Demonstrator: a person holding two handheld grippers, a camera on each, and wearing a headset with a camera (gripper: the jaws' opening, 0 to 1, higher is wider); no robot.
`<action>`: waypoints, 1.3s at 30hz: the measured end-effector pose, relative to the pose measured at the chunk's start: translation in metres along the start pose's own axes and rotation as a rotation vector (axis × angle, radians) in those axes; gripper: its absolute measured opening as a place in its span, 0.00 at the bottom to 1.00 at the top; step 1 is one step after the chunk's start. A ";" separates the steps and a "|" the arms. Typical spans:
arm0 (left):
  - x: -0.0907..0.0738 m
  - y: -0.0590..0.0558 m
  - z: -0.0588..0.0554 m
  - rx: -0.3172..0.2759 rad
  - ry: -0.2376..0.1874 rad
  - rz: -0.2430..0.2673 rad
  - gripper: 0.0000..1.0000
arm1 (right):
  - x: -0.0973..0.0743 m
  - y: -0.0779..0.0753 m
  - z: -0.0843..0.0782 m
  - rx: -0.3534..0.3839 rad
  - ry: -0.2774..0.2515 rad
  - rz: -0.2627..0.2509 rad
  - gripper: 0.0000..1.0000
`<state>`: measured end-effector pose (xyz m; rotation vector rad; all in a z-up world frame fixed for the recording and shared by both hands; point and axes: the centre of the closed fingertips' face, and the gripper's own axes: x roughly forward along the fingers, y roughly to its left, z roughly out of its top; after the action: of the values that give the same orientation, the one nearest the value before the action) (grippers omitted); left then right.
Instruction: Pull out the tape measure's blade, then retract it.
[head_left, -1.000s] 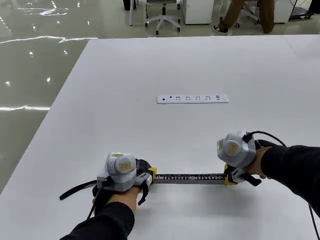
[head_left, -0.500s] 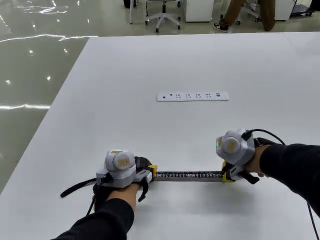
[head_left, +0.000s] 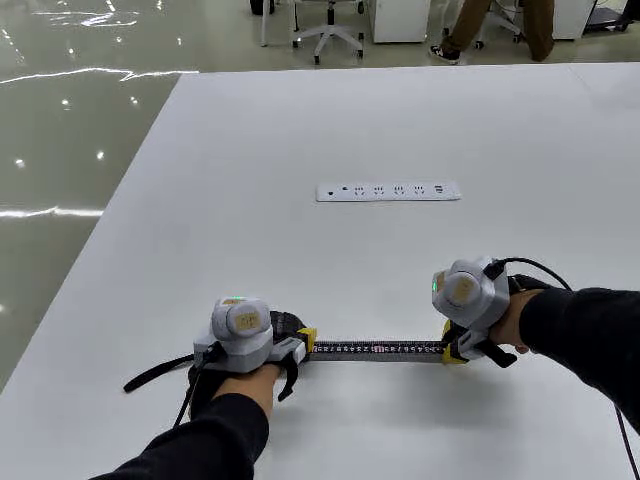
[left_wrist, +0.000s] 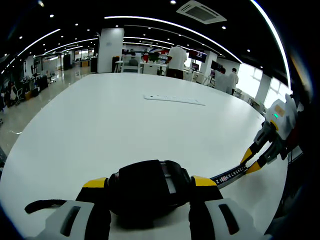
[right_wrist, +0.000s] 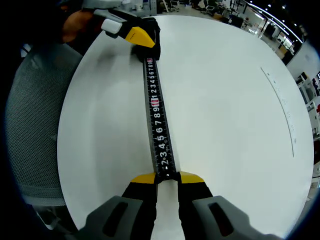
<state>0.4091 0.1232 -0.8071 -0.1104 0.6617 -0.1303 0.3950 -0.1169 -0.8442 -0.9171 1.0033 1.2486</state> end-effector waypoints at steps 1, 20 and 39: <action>0.000 0.000 0.000 0.000 0.000 0.000 0.60 | 0.000 0.000 0.000 -0.001 0.000 0.000 0.11; 0.000 0.001 0.000 -0.002 -0.001 -0.001 0.60 | 0.006 0.001 0.013 -0.007 -0.012 0.001 0.11; 0.000 0.000 0.000 -0.003 0.002 -0.003 0.60 | 0.009 0.002 0.019 -0.004 -0.014 -0.002 0.11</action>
<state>0.4092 0.1229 -0.8073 -0.1144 0.6634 -0.1318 0.3951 -0.0958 -0.8464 -0.9105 0.9889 1.2545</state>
